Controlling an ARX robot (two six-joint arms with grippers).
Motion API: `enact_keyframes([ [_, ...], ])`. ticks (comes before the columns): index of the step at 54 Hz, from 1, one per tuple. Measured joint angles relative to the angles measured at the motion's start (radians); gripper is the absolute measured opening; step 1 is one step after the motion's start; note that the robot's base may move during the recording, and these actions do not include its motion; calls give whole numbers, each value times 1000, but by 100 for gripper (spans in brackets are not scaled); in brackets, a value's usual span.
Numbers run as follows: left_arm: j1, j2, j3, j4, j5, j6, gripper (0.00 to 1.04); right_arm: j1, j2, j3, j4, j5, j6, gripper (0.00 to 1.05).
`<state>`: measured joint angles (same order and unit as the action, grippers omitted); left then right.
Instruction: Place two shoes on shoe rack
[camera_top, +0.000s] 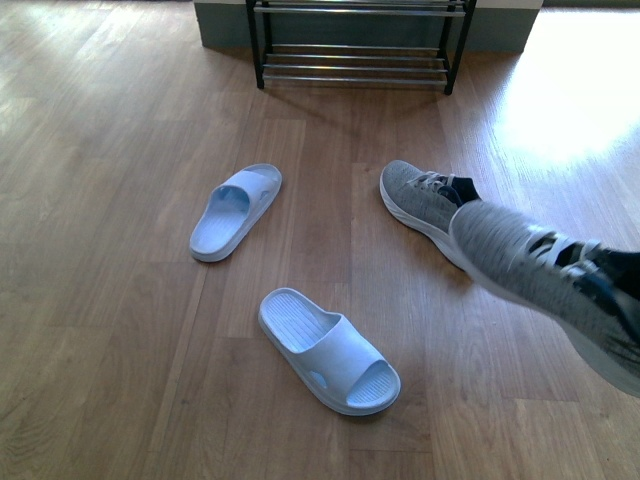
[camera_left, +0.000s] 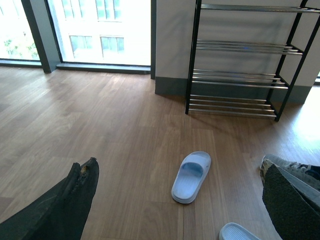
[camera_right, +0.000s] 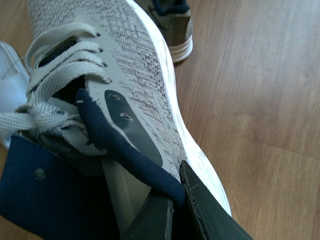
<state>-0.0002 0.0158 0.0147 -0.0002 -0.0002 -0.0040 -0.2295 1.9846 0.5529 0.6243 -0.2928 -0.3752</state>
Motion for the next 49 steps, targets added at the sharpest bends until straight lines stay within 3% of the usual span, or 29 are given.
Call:
enact_keyframes([
  [21,0,0,0,0,0,0,95,-218,-784,-154,-327,-128,343,1],
  [37,0,0,0,0,0,0,95,-344,-924,-163,-378,-238,414,1],
  [49,0,0,0,0,0,0,95,-356,-938,-175,-373,-253,430,1],
])
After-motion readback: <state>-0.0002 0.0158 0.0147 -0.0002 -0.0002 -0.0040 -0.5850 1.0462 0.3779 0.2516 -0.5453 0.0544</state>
